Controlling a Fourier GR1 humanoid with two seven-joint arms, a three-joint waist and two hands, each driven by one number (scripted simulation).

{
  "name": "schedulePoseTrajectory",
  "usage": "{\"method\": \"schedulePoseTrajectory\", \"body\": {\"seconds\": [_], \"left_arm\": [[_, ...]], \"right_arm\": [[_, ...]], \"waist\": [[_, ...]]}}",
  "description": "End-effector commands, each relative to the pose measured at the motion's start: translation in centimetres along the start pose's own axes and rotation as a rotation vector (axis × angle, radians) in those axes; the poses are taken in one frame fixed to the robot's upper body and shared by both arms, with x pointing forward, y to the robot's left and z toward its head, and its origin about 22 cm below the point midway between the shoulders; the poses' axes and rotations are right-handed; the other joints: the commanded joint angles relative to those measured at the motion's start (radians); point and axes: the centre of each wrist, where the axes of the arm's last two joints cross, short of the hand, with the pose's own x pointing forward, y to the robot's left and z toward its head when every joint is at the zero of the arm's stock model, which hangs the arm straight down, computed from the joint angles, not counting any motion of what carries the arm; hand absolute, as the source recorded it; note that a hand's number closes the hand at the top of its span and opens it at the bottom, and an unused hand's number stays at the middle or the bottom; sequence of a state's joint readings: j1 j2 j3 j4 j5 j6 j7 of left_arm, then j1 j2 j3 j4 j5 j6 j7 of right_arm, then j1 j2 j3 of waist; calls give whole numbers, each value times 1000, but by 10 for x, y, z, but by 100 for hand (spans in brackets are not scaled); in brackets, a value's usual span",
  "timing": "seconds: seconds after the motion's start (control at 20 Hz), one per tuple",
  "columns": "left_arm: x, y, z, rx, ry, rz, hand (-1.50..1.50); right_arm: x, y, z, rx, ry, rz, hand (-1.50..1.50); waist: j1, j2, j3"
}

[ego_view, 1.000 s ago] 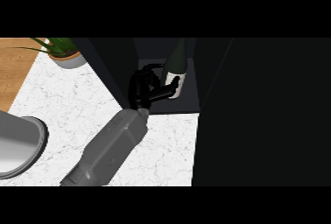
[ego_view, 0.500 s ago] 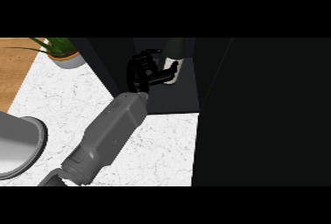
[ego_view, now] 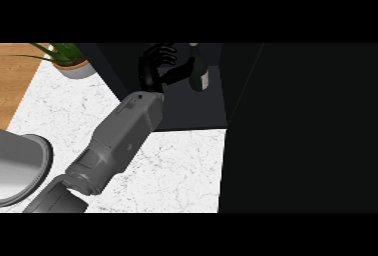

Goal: Pick up the wine, place it into the cabinet and close the cabinet

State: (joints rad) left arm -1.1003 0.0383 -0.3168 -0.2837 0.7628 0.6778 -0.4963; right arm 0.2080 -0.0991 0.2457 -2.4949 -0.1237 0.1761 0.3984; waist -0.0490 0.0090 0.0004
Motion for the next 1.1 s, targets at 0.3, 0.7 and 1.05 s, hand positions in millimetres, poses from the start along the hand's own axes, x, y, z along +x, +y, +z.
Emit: {"method": "schedulePoseTrajectory", "body": {"seconds": [0.3,0.7,1.05], "left_arm": [[-21,34,-13,61,15,-154,-150],[-24,31,-10,90,-9,-200,-150],[-4,40,-27,-2,-98,-133,-150]], "right_arm": [[33,2,23,42,-68,-53,-150],[32,9,26,37,-50,-57,-150],[21,6,27,50,-43,-60,-150]], "waist": [[-13,8,-1],[-11,5,-1],[-12,4,0]]}}
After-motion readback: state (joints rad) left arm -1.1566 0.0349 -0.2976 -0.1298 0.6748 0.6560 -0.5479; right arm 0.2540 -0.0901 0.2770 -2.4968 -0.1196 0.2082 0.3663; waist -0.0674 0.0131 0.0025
